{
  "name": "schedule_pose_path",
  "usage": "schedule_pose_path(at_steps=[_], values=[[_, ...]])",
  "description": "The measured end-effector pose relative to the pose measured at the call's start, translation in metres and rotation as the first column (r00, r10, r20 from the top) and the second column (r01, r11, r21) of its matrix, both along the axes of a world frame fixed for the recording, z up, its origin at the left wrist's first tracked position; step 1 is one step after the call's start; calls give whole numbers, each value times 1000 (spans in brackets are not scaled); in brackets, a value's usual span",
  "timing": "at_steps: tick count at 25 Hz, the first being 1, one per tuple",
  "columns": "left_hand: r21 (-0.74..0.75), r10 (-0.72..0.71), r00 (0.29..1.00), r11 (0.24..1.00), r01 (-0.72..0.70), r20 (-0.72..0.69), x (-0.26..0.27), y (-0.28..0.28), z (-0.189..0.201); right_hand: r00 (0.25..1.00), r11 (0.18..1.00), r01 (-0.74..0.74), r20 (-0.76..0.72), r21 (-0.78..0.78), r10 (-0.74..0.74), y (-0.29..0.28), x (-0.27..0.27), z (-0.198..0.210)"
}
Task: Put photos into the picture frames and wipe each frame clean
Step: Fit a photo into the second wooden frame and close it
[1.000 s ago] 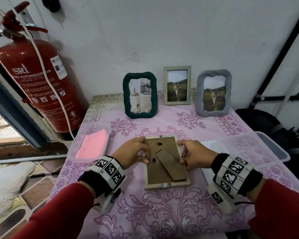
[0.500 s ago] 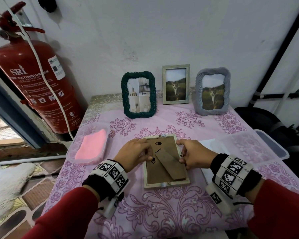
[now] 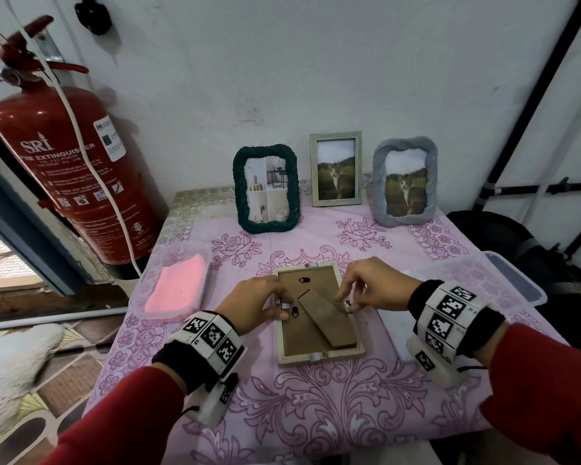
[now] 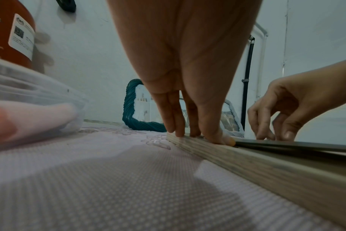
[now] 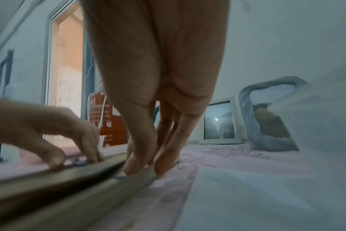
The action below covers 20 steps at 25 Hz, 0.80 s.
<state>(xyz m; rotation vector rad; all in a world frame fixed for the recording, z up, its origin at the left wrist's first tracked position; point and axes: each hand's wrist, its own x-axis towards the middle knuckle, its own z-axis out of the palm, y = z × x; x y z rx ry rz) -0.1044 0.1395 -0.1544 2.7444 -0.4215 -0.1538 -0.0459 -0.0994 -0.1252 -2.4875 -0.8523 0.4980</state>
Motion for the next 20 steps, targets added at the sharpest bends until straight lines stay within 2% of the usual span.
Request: schedule_pose_path(at_steps=[9, 14, 20], values=[[-25, -2, 1000, 1000, 3, 9, 1, 3, -2, 953, 933, -283, 45, -222, 299, 14, 9, 9], [35, -13, 1000, 999, 12, 20, 4, 1, -3, 935, 887, -342, -18, -311, 354, 19, 15, 12], [37, -23, 999, 999, 22, 26, 5, 0, -2, 933, 848, -360, -131, -390, 336, 27, 28, 6]])
